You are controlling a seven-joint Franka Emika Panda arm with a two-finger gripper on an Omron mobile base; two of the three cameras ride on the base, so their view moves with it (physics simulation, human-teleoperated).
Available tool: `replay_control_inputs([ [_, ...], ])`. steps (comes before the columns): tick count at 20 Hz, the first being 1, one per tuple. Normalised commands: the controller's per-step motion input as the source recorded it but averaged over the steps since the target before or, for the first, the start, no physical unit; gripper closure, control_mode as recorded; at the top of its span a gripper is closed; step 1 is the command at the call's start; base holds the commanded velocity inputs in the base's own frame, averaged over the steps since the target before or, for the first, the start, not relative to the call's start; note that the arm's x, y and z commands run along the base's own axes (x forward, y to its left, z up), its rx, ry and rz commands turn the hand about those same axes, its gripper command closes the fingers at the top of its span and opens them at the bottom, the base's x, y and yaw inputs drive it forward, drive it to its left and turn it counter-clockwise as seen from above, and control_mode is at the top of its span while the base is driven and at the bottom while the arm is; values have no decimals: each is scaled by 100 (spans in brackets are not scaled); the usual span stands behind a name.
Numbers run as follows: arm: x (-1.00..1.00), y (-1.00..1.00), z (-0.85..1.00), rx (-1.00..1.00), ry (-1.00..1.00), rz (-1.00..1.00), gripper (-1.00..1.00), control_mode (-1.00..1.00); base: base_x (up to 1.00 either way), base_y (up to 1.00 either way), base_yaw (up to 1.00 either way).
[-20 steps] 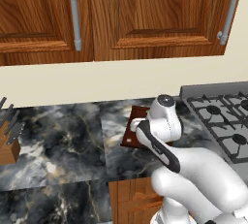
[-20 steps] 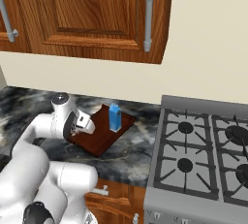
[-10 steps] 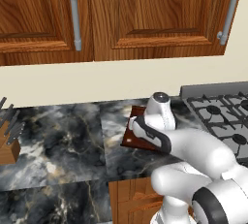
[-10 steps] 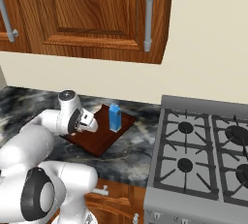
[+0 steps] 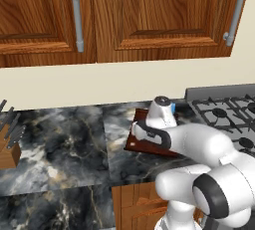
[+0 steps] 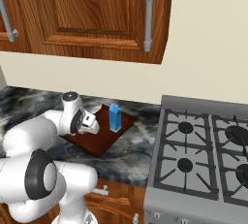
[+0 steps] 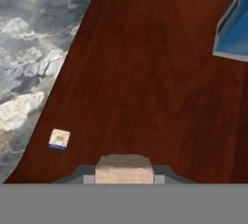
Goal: Take out the milk from the fridge and place it on the tray on the counter. Then take the sugar cube near the tray and place it in the tray.
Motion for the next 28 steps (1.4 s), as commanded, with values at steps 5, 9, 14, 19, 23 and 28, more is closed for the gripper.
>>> replay_control_inputs([
  [5,11,-1,-32,0,0,0,100,-100,0,0,0],
  [9,19,0,-30,0,0,0,100,-100,0,0,0],
  [14,24,-5,-26,0,0,0,100,-100,0,0,0],
  [19,20,-2,-30,0,0,0,100,-100,0,0,0],
  [23,8,-1,-30,0,0,0,100,-100,0,0,0],
  [28,-5,0,-11,0,-2,0,-100,-100,0,0,0],
])
